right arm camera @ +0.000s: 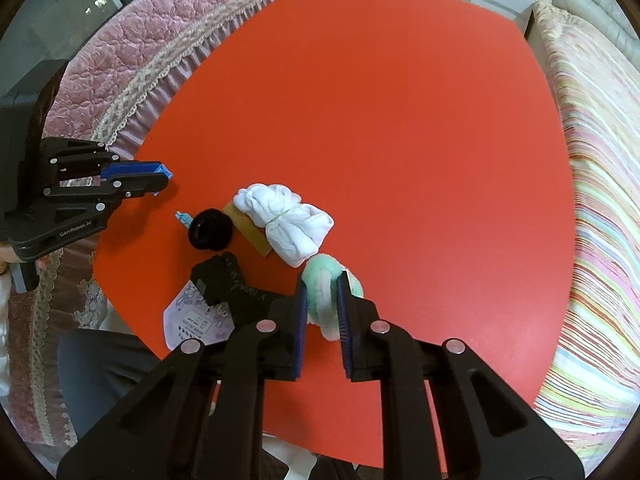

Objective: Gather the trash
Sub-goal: 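Carry the eraser and hair tie over the wastebasket and release both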

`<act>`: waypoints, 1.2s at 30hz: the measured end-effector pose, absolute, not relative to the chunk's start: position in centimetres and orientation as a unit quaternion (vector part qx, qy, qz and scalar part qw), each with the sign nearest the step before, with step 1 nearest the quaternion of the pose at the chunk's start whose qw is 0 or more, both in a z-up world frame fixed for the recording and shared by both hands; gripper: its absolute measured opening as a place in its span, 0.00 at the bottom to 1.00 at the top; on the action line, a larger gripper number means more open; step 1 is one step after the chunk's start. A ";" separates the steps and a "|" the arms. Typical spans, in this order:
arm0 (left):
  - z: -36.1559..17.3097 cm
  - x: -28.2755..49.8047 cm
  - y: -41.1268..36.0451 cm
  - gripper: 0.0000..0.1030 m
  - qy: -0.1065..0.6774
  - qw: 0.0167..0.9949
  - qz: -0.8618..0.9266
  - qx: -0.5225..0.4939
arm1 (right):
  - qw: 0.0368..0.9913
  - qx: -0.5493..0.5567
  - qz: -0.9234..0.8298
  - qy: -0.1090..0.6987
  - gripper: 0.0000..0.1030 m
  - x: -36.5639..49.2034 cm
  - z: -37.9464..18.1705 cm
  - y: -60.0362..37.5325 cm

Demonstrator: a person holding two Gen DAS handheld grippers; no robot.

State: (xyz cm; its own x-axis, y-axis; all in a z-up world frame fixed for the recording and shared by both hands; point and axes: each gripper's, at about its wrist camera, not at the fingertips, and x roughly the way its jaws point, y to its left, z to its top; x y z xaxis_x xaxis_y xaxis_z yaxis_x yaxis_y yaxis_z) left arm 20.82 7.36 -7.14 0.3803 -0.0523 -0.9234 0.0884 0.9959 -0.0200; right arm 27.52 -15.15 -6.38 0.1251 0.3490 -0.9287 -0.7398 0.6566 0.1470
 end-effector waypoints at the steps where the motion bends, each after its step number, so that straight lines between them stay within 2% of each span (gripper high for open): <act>1: -6.7 20.4 7.2 0.10 0.550 0.834 -0.042 0.018 | 0.733 -0.179 0.373 0.540 0.13 27.2 -6.0 -15.3; 19: -0.2 11.3 4.1 0.10 0.456 0.889 -0.038 0.020 | 0.793 -0.167 0.388 0.439 0.13 18.4 0.1 -20.5; 36: -0.2 2.3 -0.2 0.10 0.417 0.907 -0.066 0.003 | 0.805 -0.150 0.414 0.398 0.13 8.4 0.5 -23.5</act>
State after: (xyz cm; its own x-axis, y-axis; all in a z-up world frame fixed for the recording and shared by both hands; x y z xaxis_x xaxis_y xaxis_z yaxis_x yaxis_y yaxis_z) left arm 2.35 -0.19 -0.15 0.6438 -0.1175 -0.7561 0.1224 0.9912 -0.0498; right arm 8.35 -23.52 0.50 0.3413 0.5473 -0.7641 -0.7856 0.6125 0.0878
